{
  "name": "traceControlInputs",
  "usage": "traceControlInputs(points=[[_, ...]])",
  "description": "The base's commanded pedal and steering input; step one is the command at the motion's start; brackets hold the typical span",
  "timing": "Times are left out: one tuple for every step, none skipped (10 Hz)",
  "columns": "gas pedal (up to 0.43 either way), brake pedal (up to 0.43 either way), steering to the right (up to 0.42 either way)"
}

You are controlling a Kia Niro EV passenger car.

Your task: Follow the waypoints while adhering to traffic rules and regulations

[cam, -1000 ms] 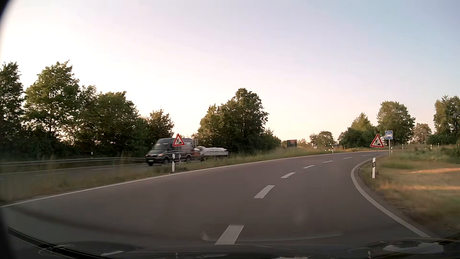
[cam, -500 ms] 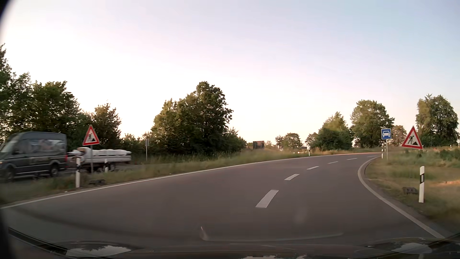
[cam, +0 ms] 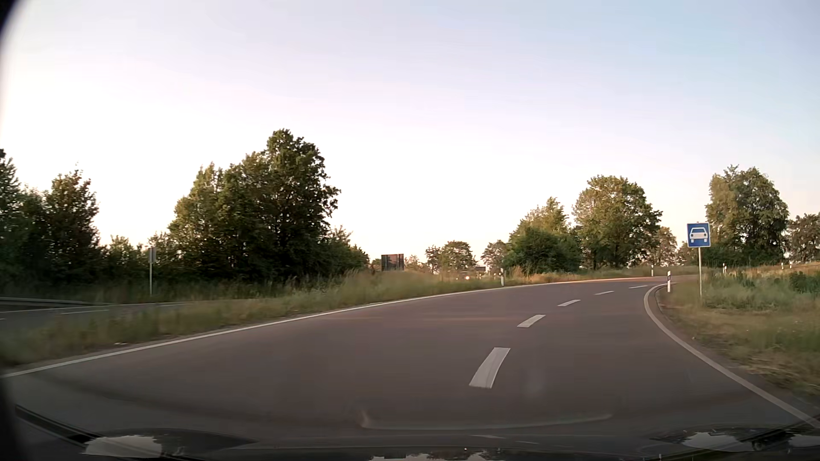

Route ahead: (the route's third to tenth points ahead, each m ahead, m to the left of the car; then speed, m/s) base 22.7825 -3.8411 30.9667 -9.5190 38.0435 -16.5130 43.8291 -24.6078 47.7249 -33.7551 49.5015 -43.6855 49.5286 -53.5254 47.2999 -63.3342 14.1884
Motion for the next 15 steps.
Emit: traceControlInputs(points=[[0.189, 0.018, 0.101], [0.189, 0.018, 0.103], [0.189, 0.012, 0.103], [0.189, 0.012, 0.104], [0.189, 0.012, 0.106], [0.189, 0.018, 0.11], [0.189, 0.018, 0.112], [0.189, 0.018, 0.112], [0.189, 0.018, 0.113], [0.189, 0.018, 0.113], [0.189, 0.018, 0.113], [0.189, 0.018, 0.113], [0.189, 0.018, 0.113], [0.189, 0.018, 0.112], [0.197, 0.018, 0.111]])
